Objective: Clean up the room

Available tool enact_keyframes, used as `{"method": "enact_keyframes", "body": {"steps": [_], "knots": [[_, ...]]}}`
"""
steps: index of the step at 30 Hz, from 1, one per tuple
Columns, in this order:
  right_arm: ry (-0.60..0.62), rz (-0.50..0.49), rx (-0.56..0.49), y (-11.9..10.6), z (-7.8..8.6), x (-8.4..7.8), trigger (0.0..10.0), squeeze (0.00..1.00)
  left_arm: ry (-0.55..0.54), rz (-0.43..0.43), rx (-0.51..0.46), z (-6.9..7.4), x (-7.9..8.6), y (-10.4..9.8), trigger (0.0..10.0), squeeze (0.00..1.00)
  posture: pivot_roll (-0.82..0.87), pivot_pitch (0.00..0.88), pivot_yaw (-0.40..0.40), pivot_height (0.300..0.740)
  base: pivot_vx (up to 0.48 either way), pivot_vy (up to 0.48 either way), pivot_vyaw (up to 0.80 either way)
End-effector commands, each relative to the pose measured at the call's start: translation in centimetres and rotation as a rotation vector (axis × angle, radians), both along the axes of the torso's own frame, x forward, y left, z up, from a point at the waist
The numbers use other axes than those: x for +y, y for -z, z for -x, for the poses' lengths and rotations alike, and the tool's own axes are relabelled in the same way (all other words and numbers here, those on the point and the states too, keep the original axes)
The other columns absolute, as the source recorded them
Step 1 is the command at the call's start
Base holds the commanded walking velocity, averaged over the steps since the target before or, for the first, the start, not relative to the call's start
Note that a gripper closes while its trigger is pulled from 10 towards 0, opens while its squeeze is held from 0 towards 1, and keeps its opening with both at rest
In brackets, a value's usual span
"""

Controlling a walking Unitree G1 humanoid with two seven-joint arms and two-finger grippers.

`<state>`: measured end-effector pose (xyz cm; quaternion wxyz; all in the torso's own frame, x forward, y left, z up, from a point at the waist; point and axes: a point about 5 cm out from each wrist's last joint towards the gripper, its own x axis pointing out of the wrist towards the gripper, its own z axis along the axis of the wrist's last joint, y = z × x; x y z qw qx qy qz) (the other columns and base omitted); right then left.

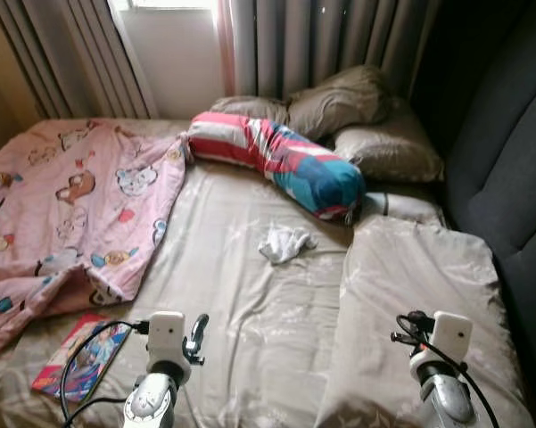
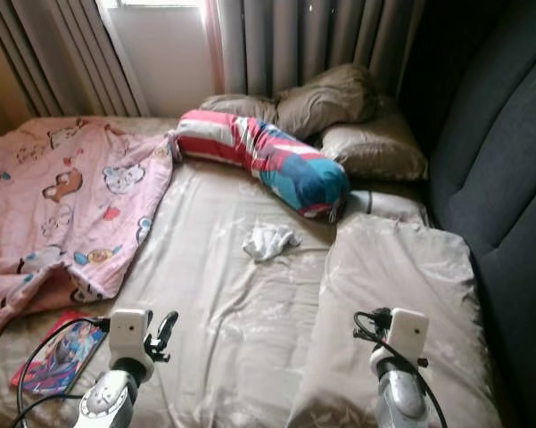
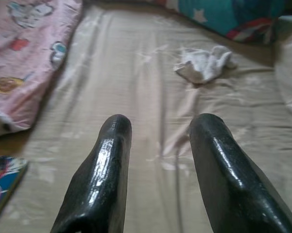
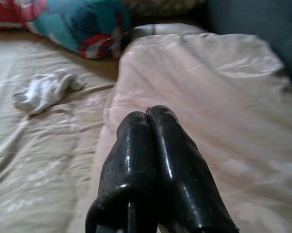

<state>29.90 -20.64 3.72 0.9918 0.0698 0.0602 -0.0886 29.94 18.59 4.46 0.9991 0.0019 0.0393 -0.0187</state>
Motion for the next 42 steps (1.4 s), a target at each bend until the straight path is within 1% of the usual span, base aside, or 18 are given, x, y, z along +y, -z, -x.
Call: {"method": "enact_keyframes", "body": {"steps": [1, 25, 42], "knots": [[0.020, -0.009, 0.018, 0.45, 0.40, -0.35, 10.0, 0.00, 0.001, 0.003, -0.002, 0.18, -0.05, 0.10, 10.0, 0.00, -0.04, 0.202, 0.008, 0.740, 0.000, 0.000, 0.00], [0.015, 0.000, 0.033, 0.68, 0.56, -0.38, 10.0, 0.00, 0.014, 0.036, 0.009, 0.53, -0.54, 0.49, 10.0, 0.00, -0.04, 0.214, -0.002, 0.740, 0.000, 0.000, 0.00], [-0.005, 0.006, 0.050, 0.84, 0.57, -0.22, 10.0, 0.00, 0.013, 0.040, 0.008, 0.71, -0.63, 0.62, 10.0, 0.00, -0.04, 0.217, -0.007, 0.740, 0.000, 0.000, 0.00]]}}
